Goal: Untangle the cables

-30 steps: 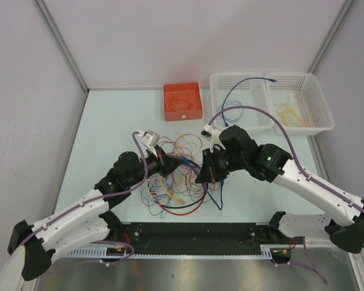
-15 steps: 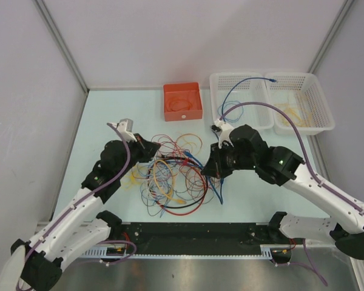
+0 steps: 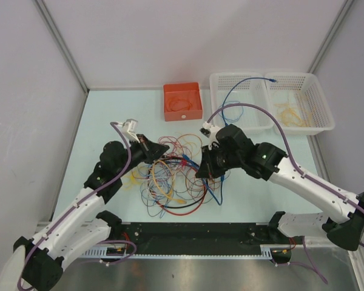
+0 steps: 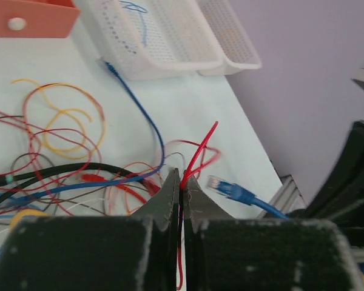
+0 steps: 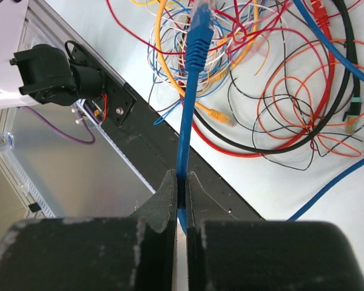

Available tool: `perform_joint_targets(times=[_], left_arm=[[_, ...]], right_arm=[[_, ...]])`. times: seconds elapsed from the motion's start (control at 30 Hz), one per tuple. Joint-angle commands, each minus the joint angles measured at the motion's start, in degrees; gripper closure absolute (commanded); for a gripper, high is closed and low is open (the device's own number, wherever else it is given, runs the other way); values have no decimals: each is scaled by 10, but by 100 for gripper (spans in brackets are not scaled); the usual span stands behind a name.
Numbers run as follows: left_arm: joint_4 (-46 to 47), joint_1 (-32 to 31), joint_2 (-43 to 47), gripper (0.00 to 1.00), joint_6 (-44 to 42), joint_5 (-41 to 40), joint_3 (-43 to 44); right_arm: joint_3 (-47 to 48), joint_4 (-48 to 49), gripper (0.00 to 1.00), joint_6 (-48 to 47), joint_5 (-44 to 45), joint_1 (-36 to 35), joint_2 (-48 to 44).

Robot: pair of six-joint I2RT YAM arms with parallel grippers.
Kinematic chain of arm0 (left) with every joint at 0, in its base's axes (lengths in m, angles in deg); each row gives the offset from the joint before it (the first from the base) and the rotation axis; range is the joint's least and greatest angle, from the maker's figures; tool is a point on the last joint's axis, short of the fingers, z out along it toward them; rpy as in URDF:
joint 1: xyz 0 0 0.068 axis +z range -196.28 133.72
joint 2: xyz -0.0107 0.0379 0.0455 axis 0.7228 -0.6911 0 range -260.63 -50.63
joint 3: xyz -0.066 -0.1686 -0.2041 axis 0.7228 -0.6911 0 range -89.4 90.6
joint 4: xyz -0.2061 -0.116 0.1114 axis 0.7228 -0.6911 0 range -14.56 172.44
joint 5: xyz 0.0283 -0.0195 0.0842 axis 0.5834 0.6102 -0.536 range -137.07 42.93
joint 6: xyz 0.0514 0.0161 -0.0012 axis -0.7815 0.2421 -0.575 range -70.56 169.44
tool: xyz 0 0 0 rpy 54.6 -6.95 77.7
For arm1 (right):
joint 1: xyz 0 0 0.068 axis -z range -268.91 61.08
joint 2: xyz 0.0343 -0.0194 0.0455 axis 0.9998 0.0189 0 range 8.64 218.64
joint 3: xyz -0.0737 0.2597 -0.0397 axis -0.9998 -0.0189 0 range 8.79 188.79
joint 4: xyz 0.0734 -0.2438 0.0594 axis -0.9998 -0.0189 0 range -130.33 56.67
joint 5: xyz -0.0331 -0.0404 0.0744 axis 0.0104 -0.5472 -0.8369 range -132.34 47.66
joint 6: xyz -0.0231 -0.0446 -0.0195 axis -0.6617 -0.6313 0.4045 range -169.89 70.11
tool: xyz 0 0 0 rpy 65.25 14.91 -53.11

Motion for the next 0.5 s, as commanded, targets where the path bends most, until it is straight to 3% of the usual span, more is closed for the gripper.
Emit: perform_joint_targets(times=[0.0,0.23,0.47], left_arm=[[69,-26,9,100,12,63,34],[55,-76,-9,100,5,83,84],[-108,-63,6,100,-43,-84,123]], right_arm=[[6,35,100,-11,-4,-8,17],[7,79,100,-15,0,-9,59],[6,52,100,-14,26,-14,30]])
